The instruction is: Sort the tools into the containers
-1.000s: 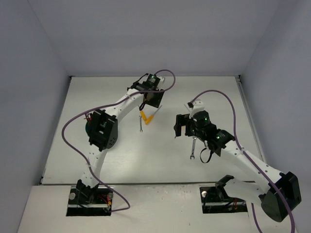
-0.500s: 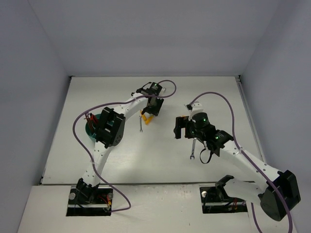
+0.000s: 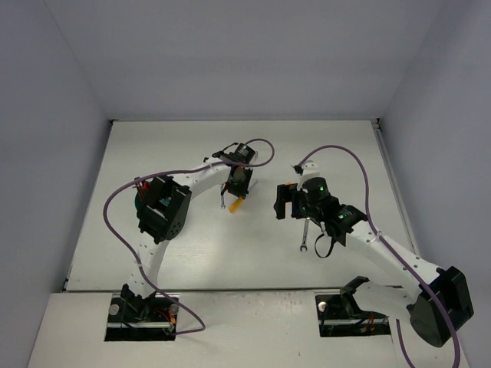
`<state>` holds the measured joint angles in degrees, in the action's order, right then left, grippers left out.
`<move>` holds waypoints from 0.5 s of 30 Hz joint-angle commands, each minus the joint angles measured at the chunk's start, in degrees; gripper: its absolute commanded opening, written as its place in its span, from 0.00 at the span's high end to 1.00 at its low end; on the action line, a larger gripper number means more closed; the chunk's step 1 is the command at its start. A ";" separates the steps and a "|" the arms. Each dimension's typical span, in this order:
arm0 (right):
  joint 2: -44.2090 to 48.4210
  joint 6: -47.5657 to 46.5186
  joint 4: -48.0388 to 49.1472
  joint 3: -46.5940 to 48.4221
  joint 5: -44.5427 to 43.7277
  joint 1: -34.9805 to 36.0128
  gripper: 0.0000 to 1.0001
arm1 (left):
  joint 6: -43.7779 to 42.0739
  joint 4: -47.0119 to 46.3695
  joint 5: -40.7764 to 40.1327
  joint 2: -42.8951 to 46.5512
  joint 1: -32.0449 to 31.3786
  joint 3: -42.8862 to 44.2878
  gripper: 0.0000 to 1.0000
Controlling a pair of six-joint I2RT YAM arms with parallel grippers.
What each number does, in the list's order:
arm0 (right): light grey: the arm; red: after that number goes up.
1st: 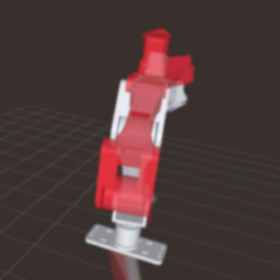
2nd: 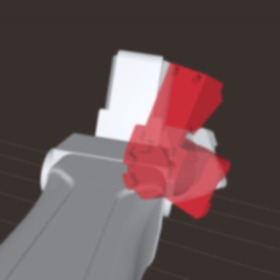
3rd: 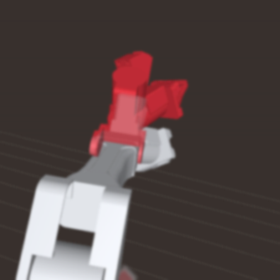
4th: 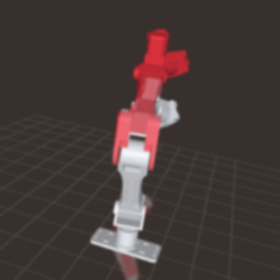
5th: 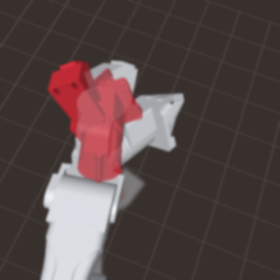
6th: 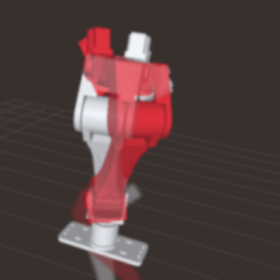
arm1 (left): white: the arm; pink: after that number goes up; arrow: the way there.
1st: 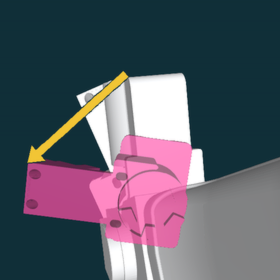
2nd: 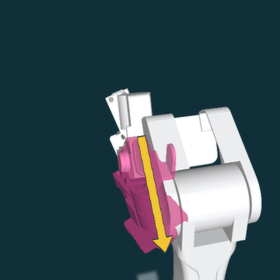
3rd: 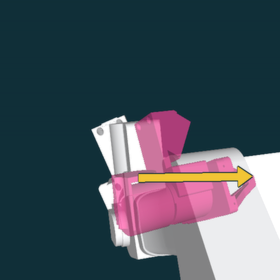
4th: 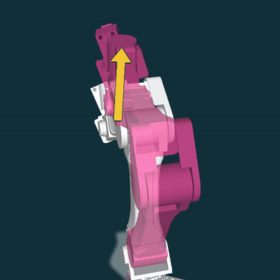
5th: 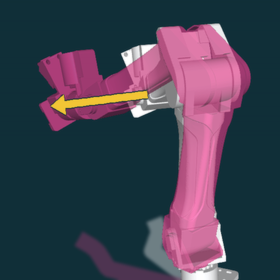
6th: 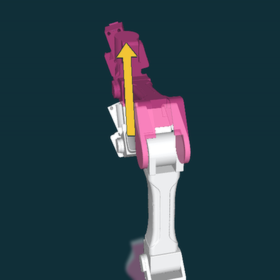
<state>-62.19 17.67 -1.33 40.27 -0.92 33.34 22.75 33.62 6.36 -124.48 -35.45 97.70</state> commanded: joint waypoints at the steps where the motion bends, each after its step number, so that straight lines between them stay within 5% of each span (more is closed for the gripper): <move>1: 0.66 0.23 2.03 0.57 -0.36 -0.36 0.08 | 3.87 2.11 0.17 4.94 -0.85 -2.56 0.86; 15: 4.07 0.85 1.77 -1.05 -0.88 -0.30 0.08 | -5.82 8.97 2.22 -3.54 -1.33 13.87 0.68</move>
<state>-59.18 17.96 -1.55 39.29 -0.99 33.34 20.16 39.25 8.67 -127.92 -36.38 106.87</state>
